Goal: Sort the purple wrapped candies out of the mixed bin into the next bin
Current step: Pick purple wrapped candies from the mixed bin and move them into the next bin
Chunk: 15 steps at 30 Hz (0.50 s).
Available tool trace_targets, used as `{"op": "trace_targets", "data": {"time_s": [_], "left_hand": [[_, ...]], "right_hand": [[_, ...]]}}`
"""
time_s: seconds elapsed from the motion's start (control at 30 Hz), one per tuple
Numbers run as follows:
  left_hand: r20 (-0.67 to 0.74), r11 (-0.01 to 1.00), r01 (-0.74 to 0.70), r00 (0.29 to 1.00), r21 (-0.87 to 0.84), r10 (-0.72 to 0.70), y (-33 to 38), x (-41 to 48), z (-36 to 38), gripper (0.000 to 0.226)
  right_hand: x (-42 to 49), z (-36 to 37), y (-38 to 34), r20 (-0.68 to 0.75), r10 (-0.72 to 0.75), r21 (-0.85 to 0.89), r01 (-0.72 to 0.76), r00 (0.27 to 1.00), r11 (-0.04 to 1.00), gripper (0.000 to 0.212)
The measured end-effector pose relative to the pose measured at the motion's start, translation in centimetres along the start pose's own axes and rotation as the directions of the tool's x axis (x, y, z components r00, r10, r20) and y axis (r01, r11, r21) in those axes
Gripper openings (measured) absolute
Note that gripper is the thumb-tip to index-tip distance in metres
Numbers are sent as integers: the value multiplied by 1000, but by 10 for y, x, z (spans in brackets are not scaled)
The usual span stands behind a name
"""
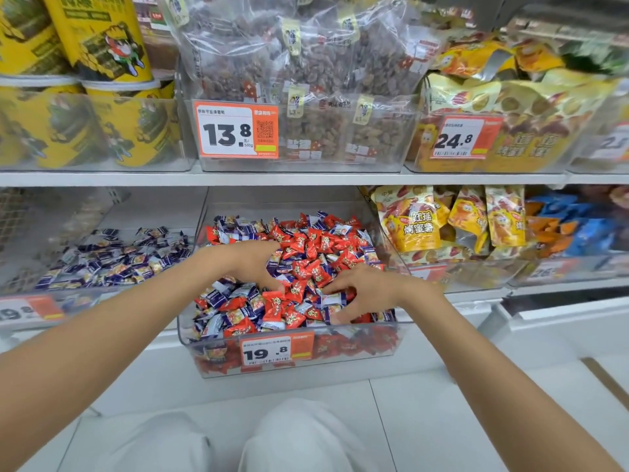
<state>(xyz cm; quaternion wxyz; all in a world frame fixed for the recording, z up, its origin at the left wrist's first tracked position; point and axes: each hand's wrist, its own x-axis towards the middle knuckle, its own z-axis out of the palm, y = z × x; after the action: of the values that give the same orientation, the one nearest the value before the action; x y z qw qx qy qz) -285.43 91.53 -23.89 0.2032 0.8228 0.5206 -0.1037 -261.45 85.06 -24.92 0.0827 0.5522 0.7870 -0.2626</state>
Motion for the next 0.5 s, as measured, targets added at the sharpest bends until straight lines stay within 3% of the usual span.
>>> {"op": "trace_targets", "data": {"time_s": [0.13, 0.3, 0.43, 0.5], "left_hand": [[-111, 1000, -20, 994, -3, 20, -7, -8, 1, 90], [-332, 993, -70, 943, -98, 34, -21, -21, 0, 71], [-471, 975, -174, 878, -135, 91, -15, -32, -1, 18], [-481, 958, -229, 869, -176, 119, -15, -34, -1, 12]], "right_hand": [[7, -1, -9, -3, -12, -55, 12, 1000, 998, 63], [3, -11, -1, -278, 14, 160, 32, 960, 987, 48], [-6, -14, 9, -428, 77, 312, 67, 900, 948, 43], [-9, -13, 9, -456, 110, 382, 83, 883, 920, 15]]}}
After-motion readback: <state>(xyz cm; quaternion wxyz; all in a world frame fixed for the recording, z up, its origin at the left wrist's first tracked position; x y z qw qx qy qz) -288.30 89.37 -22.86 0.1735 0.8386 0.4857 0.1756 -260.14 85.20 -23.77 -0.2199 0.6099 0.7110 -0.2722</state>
